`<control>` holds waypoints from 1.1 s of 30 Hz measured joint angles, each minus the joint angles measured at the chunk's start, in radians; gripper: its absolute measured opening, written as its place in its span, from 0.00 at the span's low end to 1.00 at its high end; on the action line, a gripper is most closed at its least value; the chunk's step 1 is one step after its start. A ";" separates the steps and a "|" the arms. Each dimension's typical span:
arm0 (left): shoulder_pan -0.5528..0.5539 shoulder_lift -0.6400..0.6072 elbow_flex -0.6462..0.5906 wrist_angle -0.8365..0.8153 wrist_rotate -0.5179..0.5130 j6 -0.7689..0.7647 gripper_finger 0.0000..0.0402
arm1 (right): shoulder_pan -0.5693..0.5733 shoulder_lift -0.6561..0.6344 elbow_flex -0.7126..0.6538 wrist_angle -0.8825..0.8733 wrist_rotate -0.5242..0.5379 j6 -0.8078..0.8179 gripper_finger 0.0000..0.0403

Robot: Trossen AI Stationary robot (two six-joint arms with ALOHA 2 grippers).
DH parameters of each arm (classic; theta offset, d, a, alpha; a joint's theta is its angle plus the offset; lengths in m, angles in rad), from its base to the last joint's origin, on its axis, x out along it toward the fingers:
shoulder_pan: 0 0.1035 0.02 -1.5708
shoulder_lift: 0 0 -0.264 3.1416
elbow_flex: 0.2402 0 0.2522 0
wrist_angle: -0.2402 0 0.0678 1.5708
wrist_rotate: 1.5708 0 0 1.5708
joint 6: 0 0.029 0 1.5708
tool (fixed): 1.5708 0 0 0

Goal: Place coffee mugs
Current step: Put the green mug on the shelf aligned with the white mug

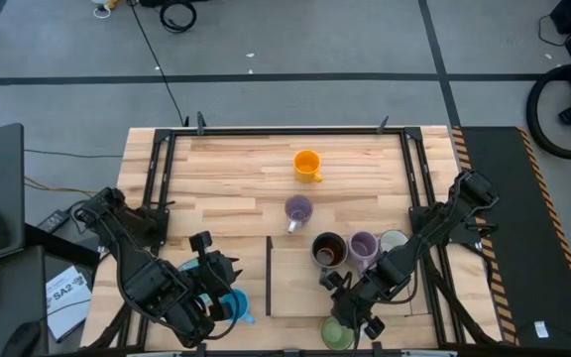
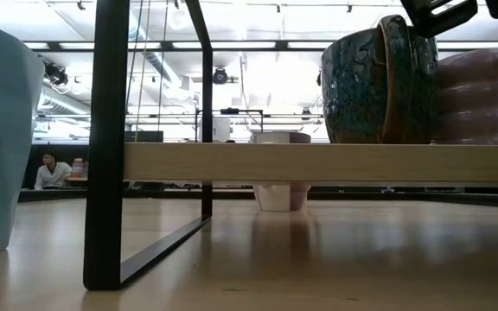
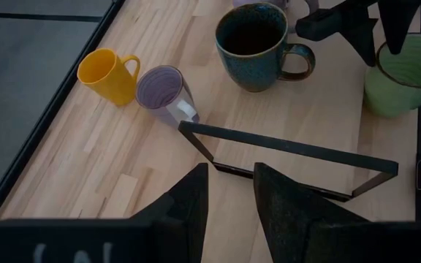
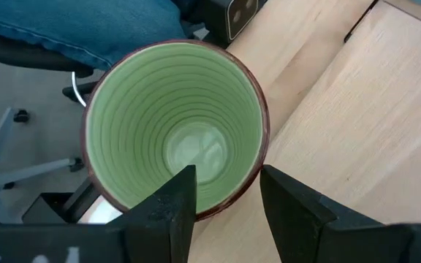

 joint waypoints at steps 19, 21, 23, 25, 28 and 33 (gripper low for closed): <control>0.000 0.000 0.000 0.000 0.000 0.000 0.29 | 0.000 0.000 0.000 -0.011 0.000 -0.001 0.20; 0.000 0.000 0.000 0.000 0.000 0.000 0.29 | 0.000 0.000 0.000 -0.011 -0.001 -0.001 0.18; 0.000 0.000 0.000 0.000 0.000 0.000 0.29 | 0.000 0.000 0.000 -0.011 0.000 -0.001 0.16; 0.000 0.000 0.000 0.000 0.000 0.000 0.29 | 0.000 0.000 0.000 -0.011 -0.001 -0.001 0.14; 0.000 0.000 0.000 0.000 0.000 0.000 0.29 | 0.000 0.000 0.000 -0.011 -0.002 0.000 0.11; 0.000 0.000 0.000 0.000 0.000 0.000 0.29 | 0.000 0.000 0.000 -0.010 -0.008 0.002 0.06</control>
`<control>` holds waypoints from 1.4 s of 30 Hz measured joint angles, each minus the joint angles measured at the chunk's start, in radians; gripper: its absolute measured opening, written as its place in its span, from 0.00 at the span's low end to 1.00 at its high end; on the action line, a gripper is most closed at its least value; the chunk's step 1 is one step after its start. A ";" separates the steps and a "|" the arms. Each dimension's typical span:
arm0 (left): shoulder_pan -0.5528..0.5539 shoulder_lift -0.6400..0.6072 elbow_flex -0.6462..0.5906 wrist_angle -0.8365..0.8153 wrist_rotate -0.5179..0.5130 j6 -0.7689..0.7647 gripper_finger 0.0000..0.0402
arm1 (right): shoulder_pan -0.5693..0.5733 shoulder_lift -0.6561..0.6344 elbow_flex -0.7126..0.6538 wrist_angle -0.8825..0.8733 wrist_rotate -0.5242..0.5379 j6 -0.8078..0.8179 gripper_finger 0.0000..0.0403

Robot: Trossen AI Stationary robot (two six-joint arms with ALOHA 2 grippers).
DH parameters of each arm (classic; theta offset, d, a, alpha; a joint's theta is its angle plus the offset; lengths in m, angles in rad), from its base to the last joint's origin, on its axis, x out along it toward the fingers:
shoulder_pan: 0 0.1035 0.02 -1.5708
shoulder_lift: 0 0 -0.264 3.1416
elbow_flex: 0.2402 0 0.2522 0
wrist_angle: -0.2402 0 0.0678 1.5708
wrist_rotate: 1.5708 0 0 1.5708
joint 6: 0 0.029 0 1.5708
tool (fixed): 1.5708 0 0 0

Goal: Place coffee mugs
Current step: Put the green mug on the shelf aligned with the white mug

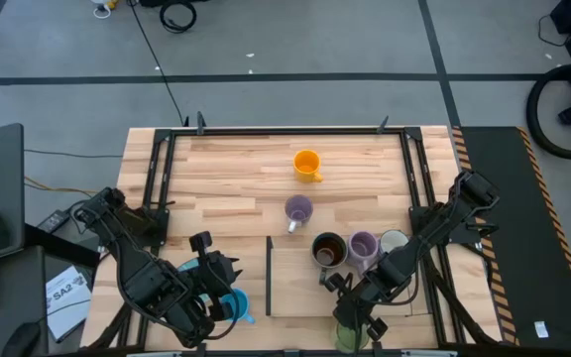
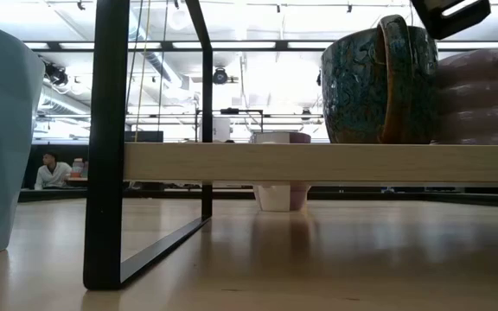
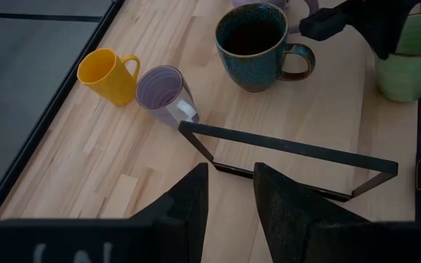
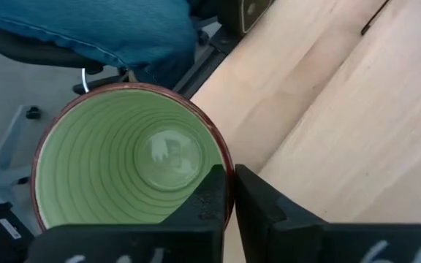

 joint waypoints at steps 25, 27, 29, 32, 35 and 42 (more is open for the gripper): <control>0.000 0.000 0.000 0.000 0.000 0.000 0.29 | -0.001 -0.009 0.085 -0.076 0.013 0.058 0.05; 0.000 0.000 0.000 0.001 0.000 0.000 0.29 | -0.001 -0.010 0.119 -0.119 0.013 0.067 0.05; 0.000 0.000 0.000 0.001 0.000 0.000 0.29 | 0.000 -0.010 0.154 -0.167 0.013 0.082 0.05; 0.000 0.000 0.000 0.002 0.000 0.000 0.29 | -0.001 -0.010 0.204 -0.231 0.004 0.106 0.05; 0.000 0.000 0.000 0.002 0.000 0.000 0.29 | 0.003 -0.010 0.250 -0.309 0.002 0.150 0.05; 0.000 0.000 0.000 0.016 0.000 0.000 0.29 | 0.035 -0.011 0.303 -0.426 0.000 0.279 0.05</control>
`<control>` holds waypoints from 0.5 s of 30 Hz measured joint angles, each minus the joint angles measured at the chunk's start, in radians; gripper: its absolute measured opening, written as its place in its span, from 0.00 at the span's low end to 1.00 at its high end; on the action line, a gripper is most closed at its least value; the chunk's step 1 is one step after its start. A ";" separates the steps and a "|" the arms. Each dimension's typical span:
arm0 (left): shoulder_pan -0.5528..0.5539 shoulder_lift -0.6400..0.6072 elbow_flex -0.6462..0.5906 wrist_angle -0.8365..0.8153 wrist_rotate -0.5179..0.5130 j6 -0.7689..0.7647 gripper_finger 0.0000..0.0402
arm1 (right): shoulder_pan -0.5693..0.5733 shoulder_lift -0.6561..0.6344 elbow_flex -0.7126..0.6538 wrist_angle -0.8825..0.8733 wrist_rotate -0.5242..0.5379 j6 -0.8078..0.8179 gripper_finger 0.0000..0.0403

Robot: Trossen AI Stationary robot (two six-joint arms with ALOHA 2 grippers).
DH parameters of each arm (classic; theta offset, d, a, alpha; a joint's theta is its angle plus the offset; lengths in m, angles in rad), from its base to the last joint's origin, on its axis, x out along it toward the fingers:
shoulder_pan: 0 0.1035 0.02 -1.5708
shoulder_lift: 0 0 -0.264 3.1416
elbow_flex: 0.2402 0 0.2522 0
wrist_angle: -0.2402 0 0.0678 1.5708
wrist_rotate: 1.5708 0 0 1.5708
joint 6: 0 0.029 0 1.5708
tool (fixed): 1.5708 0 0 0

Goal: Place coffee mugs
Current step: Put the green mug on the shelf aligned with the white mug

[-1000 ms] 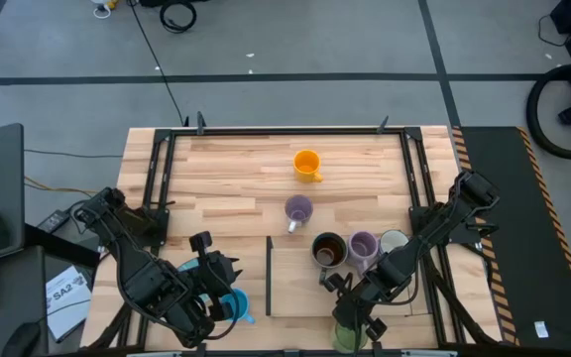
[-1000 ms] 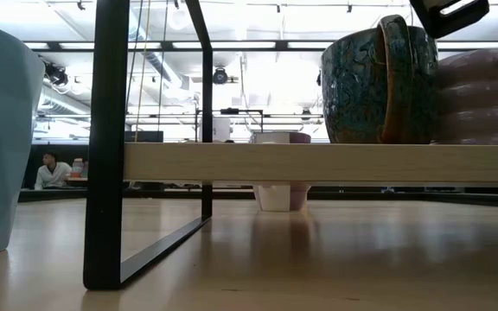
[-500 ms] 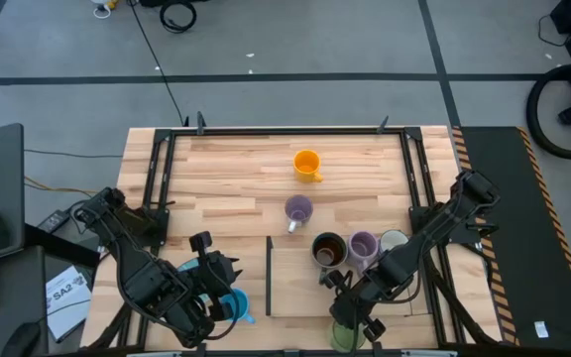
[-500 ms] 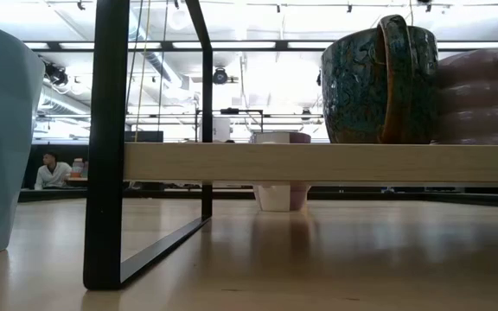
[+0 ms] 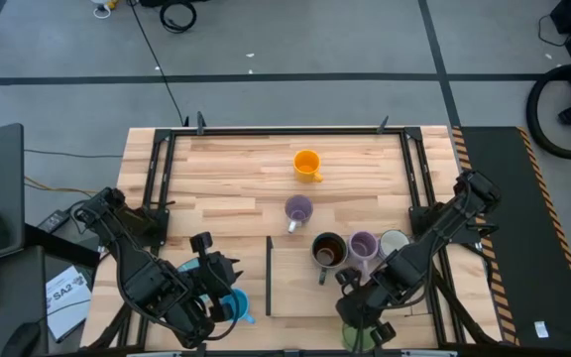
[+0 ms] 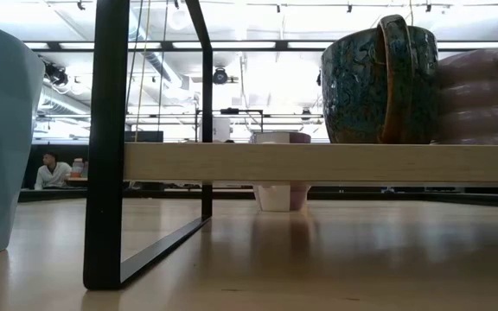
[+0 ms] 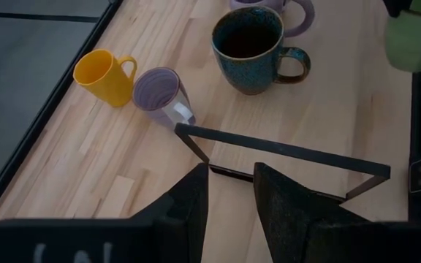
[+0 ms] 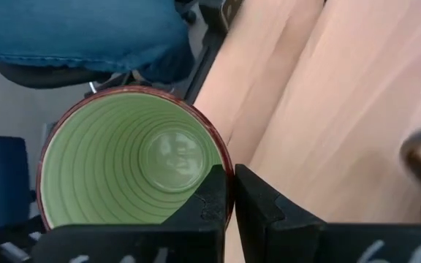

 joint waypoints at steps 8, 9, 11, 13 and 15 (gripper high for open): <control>0.000 0.000 0.000 0.006 0.000 0.002 0.29 | 0.052 0.000 0.005 -0.112 0.012 0.160 0.05; 0.000 0.000 0.000 0.006 0.000 0.002 0.29 | 0.058 0.000 0.005 -0.130 0.018 0.173 0.05; 0.000 0.000 0.000 0.006 0.000 0.002 0.29 | 0.070 -0.001 0.005 -0.164 0.032 0.195 0.05; 0.000 0.000 0.000 0.006 0.000 0.003 0.29 | 0.080 -0.007 0.005 -0.198 0.043 0.209 0.05; 0.000 0.000 0.000 0.006 0.000 0.004 0.29 | 0.089 -0.020 0.005 -0.224 0.063 0.226 0.05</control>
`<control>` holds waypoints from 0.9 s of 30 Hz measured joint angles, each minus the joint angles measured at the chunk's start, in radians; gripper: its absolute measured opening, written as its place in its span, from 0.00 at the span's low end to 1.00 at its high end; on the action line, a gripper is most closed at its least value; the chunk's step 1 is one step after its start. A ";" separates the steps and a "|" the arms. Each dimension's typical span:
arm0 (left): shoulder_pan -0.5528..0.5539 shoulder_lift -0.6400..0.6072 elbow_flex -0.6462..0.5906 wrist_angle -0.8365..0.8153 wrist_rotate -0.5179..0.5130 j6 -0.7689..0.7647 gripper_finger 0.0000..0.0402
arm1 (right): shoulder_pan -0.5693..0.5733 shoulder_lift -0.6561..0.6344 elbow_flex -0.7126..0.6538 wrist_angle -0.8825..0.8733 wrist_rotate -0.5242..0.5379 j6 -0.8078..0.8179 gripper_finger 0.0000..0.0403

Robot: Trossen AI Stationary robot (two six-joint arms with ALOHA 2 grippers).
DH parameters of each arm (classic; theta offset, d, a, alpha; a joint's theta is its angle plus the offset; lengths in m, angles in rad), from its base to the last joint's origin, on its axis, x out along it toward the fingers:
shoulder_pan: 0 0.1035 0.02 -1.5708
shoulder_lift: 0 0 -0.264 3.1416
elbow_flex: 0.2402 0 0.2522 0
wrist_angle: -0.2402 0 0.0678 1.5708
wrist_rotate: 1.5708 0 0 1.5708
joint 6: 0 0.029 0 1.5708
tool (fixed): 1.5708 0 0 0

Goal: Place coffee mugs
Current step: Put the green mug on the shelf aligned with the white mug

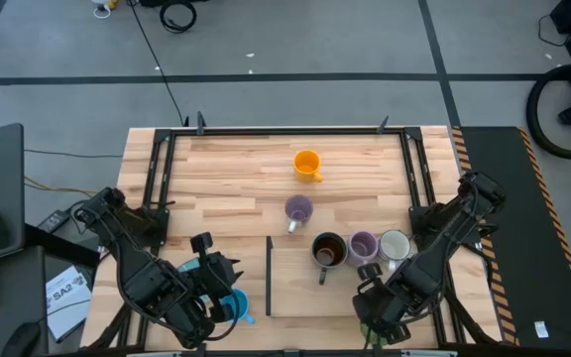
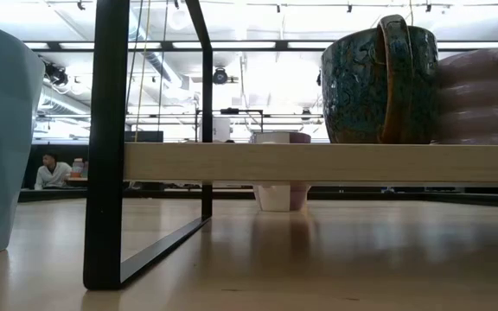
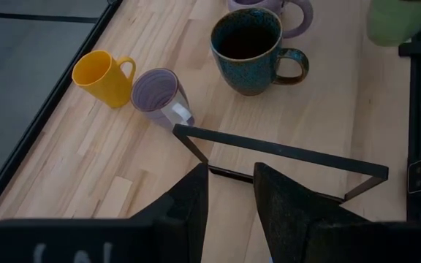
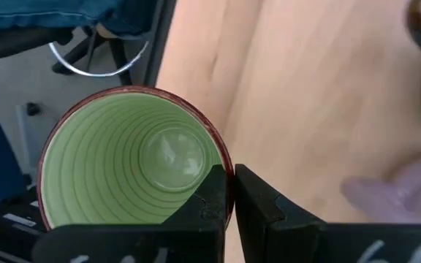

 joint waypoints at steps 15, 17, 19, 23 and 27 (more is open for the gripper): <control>0.000 0.000 0.000 0.000 0.000 0.000 0.29 | 0.066 -0.156 -0.075 -0.156 0.147 0.076 0.05; 0.000 0.000 0.000 0.000 0.000 0.000 0.29 | 0.069 -0.170 -0.101 -0.156 0.150 0.076 0.05; 0.000 0.000 0.000 0.000 0.000 0.000 0.29 | 0.069 -0.185 -0.131 -0.151 0.150 0.077 0.05; 0.000 0.000 0.000 0.001 0.000 0.000 0.29 | 0.068 -0.216 -0.182 -0.142 0.150 0.118 0.05; 0.000 0.000 0.000 0.001 0.000 0.000 0.29 | 0.072 -0.250 -0.217 -0.125 0.151 0.147 0.05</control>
